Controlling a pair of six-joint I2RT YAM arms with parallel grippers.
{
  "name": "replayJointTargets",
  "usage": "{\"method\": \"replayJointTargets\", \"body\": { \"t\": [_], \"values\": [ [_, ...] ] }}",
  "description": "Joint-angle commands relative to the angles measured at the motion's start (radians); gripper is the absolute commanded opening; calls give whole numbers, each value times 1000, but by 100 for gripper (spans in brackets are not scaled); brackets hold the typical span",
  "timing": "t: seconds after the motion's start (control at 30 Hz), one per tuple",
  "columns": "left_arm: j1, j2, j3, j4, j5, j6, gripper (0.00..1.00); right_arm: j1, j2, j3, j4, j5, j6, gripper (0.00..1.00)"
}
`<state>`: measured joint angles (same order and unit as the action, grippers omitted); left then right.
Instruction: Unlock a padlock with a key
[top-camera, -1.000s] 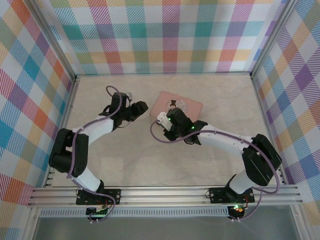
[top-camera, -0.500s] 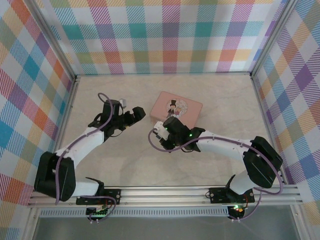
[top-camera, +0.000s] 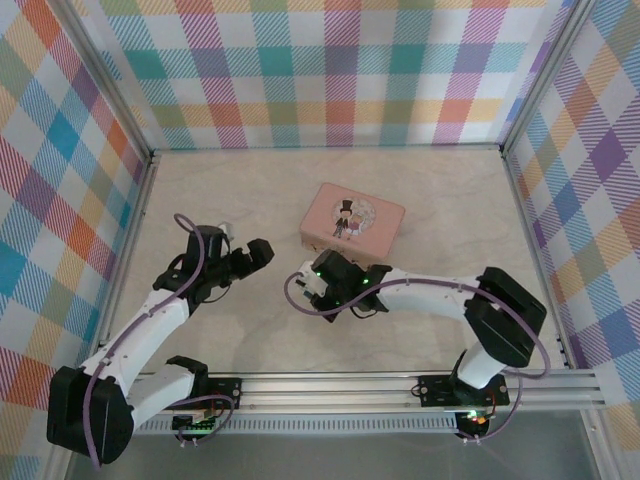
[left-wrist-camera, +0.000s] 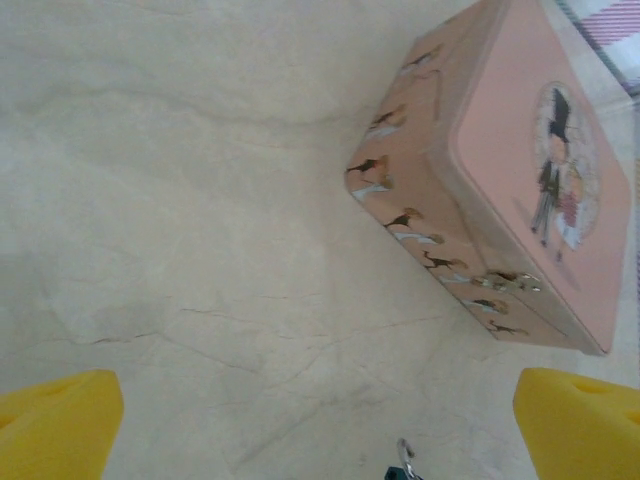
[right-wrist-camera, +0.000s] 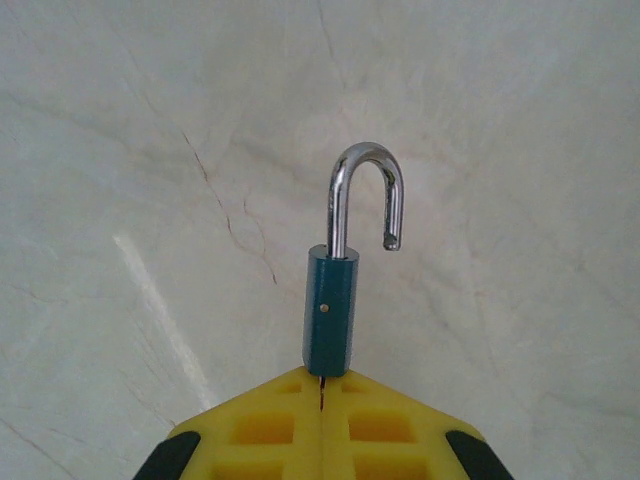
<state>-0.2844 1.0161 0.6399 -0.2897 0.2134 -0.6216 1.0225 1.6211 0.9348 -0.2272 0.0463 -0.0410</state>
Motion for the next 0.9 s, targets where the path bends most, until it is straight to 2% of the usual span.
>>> {"method": "replayJointTargets", "body": {
  "t": [0.0,0.37,0.47,0.5,0.7,0.87],
  "values": [
    [16,-13,-17,-13,-23,-21,100,18,54,19,-13,17,21,0],
    [24,-4,-35,-4,-22,-26,100,112,149,92,-84,162,-5,0],
    [27,-7,-42,-3,-21,-26,100,132,157,100,-88,212,-11,3],
    [27,-9,-43,-3,-22,-27,100,136,158,104,-91,217,-12,5],
    [30,-16,-45,-6,-25,-26,100,139,117,96,-77,225,17,34],
    [31,-17,-45,-3,-21,-27,100,139,73,90,-87,242,35,43]
  ]
}}
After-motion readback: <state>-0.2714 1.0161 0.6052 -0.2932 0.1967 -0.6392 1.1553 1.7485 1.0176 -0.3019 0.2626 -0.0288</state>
